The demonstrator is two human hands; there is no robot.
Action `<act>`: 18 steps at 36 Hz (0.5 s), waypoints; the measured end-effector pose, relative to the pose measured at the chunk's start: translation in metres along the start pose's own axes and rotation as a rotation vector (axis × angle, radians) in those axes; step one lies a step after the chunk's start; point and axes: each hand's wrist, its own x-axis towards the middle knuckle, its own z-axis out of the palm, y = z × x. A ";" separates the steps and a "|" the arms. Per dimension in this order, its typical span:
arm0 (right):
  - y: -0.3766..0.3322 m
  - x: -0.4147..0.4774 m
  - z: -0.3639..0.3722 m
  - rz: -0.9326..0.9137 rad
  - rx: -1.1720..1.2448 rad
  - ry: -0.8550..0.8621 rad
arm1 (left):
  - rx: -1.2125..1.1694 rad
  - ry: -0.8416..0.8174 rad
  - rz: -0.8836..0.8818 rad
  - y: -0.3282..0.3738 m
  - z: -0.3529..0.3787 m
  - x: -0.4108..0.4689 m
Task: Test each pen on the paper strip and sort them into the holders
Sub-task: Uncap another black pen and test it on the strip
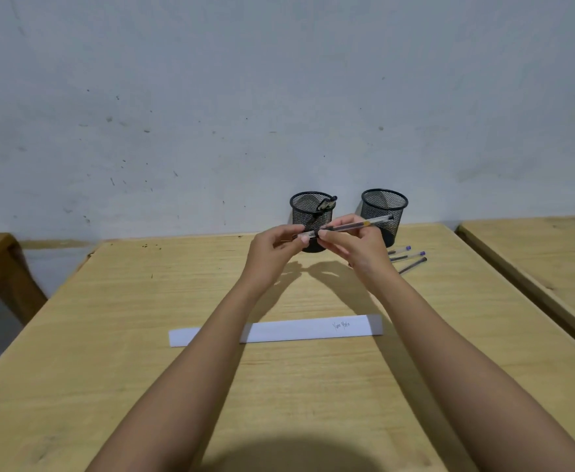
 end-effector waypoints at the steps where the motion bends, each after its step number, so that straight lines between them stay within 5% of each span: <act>1: 0.000 -0.002 -0.001 -0.003 -0.024 0.001 | -0.025 0.007 0.013 0.001 0.001 -0.002; 12: -0.004 -0.009 0.002 0.099 0.159 0.025 | -0.058 0.001 0.024 0.012 -0.007 -0.007; 18: -0.026 -0.001 -0.055 -0.010 0.276 0.299 | -0.052 0.207 -0.035 0.004 -0.062 -0.008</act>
